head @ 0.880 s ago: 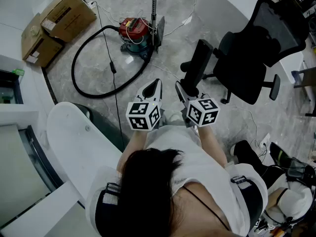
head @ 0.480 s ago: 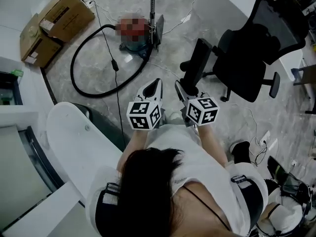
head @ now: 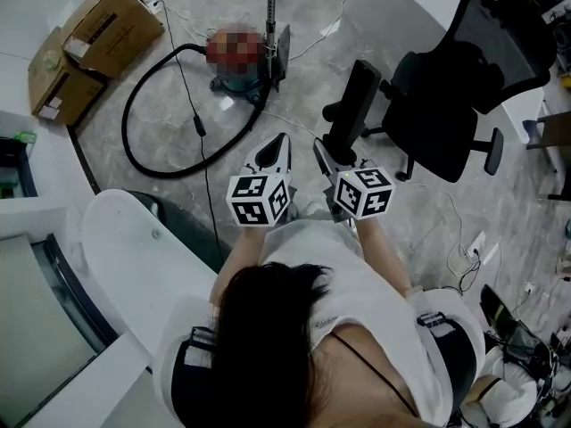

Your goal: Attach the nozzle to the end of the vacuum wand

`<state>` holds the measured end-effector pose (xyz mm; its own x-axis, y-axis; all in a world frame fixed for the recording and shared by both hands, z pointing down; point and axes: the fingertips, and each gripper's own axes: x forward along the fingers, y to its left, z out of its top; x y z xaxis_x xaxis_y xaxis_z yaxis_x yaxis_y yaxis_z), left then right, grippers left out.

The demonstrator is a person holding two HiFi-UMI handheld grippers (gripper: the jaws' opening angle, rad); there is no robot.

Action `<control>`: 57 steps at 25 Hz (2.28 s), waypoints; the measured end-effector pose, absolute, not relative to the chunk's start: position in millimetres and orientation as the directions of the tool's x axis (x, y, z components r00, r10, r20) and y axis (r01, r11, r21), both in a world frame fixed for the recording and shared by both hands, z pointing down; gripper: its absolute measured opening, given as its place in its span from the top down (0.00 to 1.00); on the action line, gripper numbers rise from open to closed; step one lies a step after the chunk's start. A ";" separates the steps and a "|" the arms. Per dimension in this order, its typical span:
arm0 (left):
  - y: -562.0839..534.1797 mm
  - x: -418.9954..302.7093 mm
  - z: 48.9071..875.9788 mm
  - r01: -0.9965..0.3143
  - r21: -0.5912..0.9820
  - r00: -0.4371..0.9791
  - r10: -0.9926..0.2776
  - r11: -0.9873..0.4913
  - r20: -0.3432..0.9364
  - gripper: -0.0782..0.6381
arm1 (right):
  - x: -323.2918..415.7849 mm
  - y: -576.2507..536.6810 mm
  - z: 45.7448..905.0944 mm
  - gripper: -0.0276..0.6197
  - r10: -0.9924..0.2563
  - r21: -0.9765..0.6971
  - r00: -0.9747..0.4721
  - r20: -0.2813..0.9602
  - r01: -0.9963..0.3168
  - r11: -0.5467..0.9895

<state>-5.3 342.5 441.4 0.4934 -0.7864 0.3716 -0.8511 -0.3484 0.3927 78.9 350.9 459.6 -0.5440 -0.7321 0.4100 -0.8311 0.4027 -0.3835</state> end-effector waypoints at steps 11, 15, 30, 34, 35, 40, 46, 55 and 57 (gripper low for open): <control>297.5 -30.7 445.0 -0.857 0.392 0.481 -0.790 -0.334 0.380 0.89 | 53.8 306.8 460.1 0.82 -0.748 -0.379 -0.521 0.411 -0.844 0.379; 283.3 -35.8 445.3 -0.856 0.385 0.491 -0.779 -0.346 0.390 0.89 | 42.7 292.7 458.5 0.82 -0.748 -0.376 -0.525 0.406 -0.842 0.387; 239.7 -48.4 428.9 -0.848 0.364 0.513 -0.770 -0.385 0.380 0.89 | 34.4 253.6 449.9 0.82 -0.766 -0.399 -0.512 0.389 -0.843 0.361; 241.1 -51.5 430.0 -0.847 0.380 0.509 -0.773 -0.372 0.378 0.89 | 32.7 255.3 450.4 0.82 -0.765 -0.397 -0.511 0.392 -0.844 0.361; 241.8 -53.2 429.3 -0.847 0.379 0.509 -0.774 -0.372 0.377 0.89 | 31.6 256.8 450.6 0.82 -0.764 -0.396 -0.510 0.394 -0.845 0.360; 244.5 -60.8 431.9 -0.853 0.379 0.498 -0.778 -0.359 0.384 0.89 | 25.0 264.3 453.6 0.82 -0.756 -0.384 -0.514 0.405 -0.846 0.369; 244.4 -60.0 436.8 -0.854 0.375 0.499 -0.771 -0.360 0.396 0.89 | 23.7 265.7 458.4 0.82 -0.752 -0.376 -0.509 0.420 -0.851 0.366; 231.7 -49.1 438.7 -0.853 0.368 0.505 -0.764 -0.371 0.401 0.89 | 31.1 253.6 463.0 0.82 -0.750 -0.378 -0.498 0.435 -0.857 0.350; 226.9 -46.6 438.3 -0.852 0.371 0.505 -0.767 -0.369 0.397 0.89 | 33.4 248.2 463.7 0.82 -0.748 -0.379 -0.501 0.435 -0.856 0.352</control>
<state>-46.6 226.9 438.3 0.5046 -0.7666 0.3972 -0.8523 -0.3689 0.3708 33.4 248.2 463.7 -0.5008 -0.7482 0.4353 -0.8557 0.3520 -0.3794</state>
